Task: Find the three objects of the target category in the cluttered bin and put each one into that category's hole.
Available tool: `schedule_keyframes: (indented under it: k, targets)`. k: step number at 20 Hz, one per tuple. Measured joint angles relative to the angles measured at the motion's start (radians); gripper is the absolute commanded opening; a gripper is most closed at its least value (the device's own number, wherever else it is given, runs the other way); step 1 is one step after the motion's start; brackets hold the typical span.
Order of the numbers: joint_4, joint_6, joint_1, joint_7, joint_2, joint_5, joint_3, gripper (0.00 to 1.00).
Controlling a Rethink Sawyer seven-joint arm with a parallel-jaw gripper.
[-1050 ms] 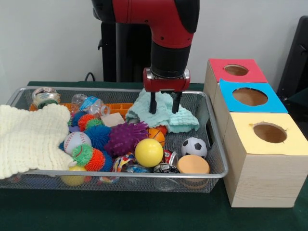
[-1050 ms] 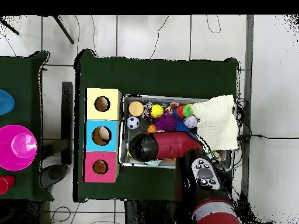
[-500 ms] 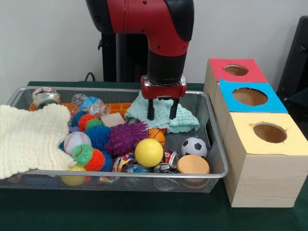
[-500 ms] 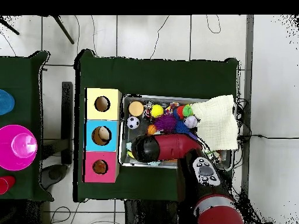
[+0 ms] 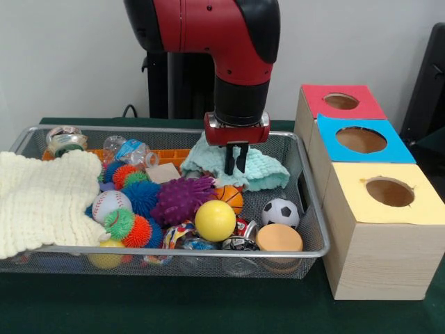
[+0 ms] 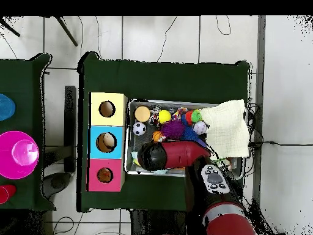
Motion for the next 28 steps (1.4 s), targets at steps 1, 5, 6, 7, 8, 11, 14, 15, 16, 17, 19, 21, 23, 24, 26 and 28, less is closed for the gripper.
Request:
schedule_keyframes:
  k: [1, 5, 6, 7, 8, 11, 14, 15, 16, 17, 19, 21, 23, 24, 26, 28]
  targets:
    - [0.0, 0.0, 0.0, 0.0, 0.001, 0.0, 0.0, 0.0]
    - [0.0, 0.0, 0.0, 0.0, 0.002, 0.0, 0.001, 0.0]
    - [0.0, 0.0, 0.0, 0.0, 0.002, 0.0, 0.001, 0.0]
    - [0.0, 0.0, 0.0, 0.0, 0.002, 0.0, 0.001, 0.0]
    - [0.0, 0.0, 0.0, 0.0, 0.002, 0.0, 0.001, 0.0]
    - [0.0, 0.0, 0.0, 0.0, 0.002, 0.0, 0.001, 0.0]
    - [0.0, 0.001, -0.001, 0.0, -0.005, 0.0, 0.004, 0.0]
    - [0.0, 0.001, -0.001, 0.0, -0.008, 0.0, 0.005, 0.0]
    - [0.0, 0.005, -0.003, 0.0, -0.016, -0.001, 0.009, 0.0]
    - [0.0, 0.011, -0.005, 0.0, -0.025, -0.001, 0.012, 0.0]
    - [0.001, 0.025, -0.012, 0.0, -0.043, -0.001, 0.02, 0.0]
    - [0.001, 0.046, -0.022, 0.0, -0.063, -0.001, 0.03, 0.0]
    - [0.0, 0.06, -0.031, 0.0, -0.078, -0.001, 0.038, 0.0]
    - [0.001, 0.076, -0.04, 0.0, -0.093, -0.001, 0.046, 0.0]
    - [0.001, 0.094, -0.052, 0.0, -0.108, -0.001, 0.053, 0.0]
    - [0.001, 0.121, -0.073, 0.0, -0.131, -0.001, 0.062, 0.0]
